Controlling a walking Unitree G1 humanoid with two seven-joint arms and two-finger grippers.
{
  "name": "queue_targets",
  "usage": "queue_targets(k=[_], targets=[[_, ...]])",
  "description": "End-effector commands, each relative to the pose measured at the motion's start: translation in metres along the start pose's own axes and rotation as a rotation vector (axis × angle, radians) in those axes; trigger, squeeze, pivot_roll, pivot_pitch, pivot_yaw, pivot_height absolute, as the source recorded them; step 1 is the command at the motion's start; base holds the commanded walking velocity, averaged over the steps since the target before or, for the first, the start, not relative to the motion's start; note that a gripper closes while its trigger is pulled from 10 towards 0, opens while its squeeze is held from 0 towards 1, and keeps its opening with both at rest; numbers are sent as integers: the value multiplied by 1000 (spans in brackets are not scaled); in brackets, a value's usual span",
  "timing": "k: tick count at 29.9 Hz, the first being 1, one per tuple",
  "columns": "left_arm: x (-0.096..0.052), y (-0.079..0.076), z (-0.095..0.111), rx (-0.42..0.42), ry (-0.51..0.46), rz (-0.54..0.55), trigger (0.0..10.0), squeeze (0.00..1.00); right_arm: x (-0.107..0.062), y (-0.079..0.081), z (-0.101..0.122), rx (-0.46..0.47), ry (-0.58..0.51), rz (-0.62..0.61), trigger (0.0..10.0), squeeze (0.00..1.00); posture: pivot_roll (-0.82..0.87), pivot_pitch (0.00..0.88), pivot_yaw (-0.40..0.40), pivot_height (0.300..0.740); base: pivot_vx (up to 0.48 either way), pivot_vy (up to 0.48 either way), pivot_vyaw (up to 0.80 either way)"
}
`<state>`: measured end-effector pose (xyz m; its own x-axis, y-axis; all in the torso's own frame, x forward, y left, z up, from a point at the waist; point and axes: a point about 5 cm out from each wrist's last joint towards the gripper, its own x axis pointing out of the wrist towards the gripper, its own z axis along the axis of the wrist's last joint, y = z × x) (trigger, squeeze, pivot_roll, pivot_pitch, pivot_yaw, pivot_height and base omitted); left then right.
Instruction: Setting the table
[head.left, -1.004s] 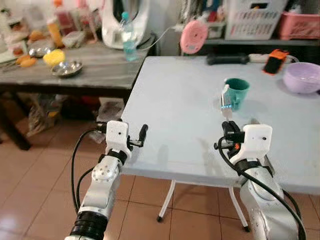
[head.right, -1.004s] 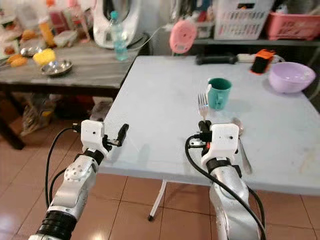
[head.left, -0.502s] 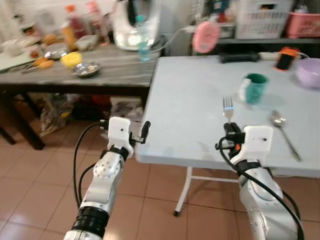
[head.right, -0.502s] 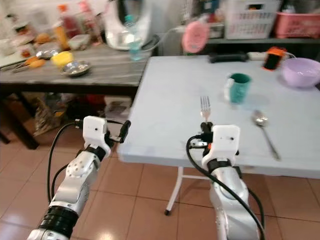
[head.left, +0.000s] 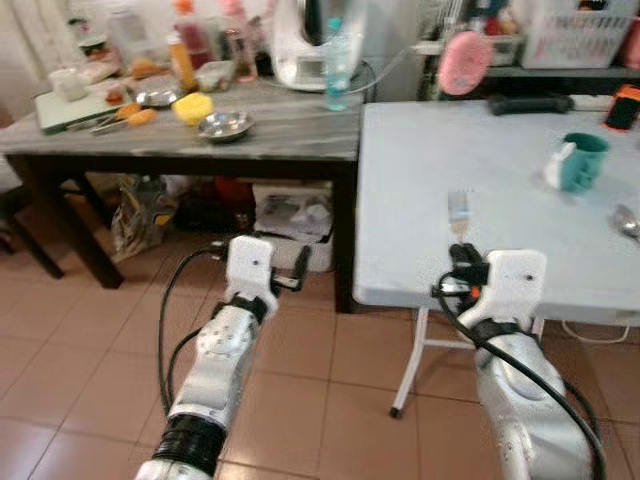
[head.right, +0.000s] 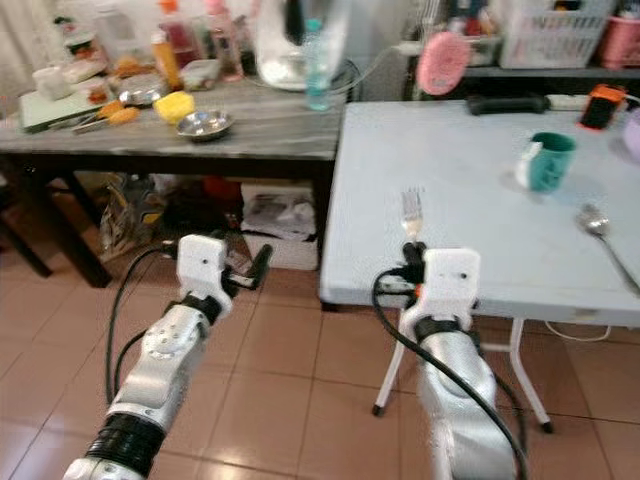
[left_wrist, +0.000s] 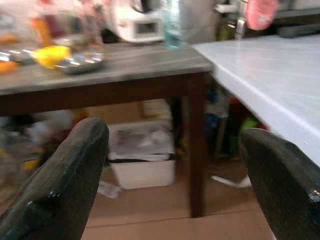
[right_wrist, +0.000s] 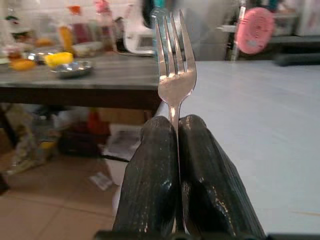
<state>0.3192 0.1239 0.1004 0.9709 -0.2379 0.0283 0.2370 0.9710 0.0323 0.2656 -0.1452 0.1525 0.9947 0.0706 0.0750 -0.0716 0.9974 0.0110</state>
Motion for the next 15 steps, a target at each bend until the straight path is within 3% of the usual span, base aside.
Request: queue_targets(k=[1,15], targets=[[3,-9,3,3,-11,-27,10000,0,1,-6,3,-15,-17,-23,10000,0,-183,0,78,740,0,480,0],[4,-13,2,4,-13,-39,10000,0,3,-7,3,-19,-27,-40,10000,0,-174,0,80,740,0,480,0]])
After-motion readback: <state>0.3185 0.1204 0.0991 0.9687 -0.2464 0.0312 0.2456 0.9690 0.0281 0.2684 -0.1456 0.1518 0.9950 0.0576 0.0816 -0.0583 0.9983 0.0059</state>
